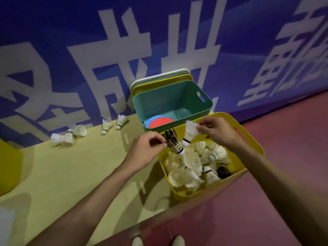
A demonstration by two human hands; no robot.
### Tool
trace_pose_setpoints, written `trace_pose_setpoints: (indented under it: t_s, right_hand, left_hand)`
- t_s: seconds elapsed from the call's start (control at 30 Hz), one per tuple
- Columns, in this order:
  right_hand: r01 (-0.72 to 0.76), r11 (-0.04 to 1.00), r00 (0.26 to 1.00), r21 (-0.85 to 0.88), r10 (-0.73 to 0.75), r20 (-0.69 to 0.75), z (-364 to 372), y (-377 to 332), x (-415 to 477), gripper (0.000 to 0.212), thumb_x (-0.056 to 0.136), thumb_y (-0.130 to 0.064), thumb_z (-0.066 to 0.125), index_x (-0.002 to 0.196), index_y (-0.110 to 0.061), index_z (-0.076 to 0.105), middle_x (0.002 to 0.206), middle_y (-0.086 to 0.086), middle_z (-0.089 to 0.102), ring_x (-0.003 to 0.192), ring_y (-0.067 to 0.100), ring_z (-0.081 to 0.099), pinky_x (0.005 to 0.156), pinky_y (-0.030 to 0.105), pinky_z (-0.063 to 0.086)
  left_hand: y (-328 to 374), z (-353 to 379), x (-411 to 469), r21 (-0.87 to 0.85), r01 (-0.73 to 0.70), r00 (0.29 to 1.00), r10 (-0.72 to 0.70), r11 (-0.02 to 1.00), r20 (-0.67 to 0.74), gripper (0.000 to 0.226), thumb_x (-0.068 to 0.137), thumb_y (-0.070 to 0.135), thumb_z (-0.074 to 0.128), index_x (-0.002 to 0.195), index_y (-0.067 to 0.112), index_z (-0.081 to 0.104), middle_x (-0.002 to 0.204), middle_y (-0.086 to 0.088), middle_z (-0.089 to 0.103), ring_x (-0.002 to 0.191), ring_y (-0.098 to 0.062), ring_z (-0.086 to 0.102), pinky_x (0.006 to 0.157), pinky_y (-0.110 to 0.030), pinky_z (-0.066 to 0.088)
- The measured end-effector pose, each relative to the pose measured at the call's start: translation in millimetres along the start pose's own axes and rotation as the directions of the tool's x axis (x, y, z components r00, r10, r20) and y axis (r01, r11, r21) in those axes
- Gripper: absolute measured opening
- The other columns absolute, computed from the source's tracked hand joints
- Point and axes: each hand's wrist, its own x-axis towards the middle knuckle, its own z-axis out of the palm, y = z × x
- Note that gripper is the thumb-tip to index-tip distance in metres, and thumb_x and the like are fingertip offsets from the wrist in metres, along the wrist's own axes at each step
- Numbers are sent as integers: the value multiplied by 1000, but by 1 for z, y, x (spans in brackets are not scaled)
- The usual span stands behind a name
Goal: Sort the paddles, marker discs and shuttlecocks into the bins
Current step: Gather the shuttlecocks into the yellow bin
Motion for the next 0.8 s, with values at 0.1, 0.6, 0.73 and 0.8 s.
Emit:
trace_pose_setpoints:
  t_s: [0.1,0.6,0.73,0.8]
  right_hand:
    - [-8,992,1000,-126,9,6,-17,13,-16,11,88,-26,66,86,-17,72,79,-3,70,79,15,65,71,32,50]
    - [90,916,964,-391,19,267,-23,1,-23,16,92,-23,59,97,-14,71,96,-1,70,76,9,62,64,19,44]
    - [104,948,961,-300,-18,277,-2,-17,-4,12,92,-23,60,95,-16,70,85,-4,69,57,2,61,46,6,38]
    - [125,951,956,-282,-39,289,11,-30,7,12,91,-24,61,95,-17,70,84,-5,69,58,4,63,50,10,43]
  left_hand:
    - [6,21,3,58,-53,997,50,997,64,10,78,12,74,79,22,70,85,7,71,82,-4,65,80,-20,52]
    - [16,22,10,121,-113,962,78,986,264,23,89,10,61,102,26,70,127,14,54,112,-3,54,99,-20,44]
    - [9,2,15,17,-60,991,58,998,124,22,89,7,61,96,25,70,102,8,69,93,-1,62,81,-8,46]
    - [0,-9,18,2,-45,997,45,999,58,22,89,7,61,93,27,71,96,9,70,90,-3,63,79,-11,48]
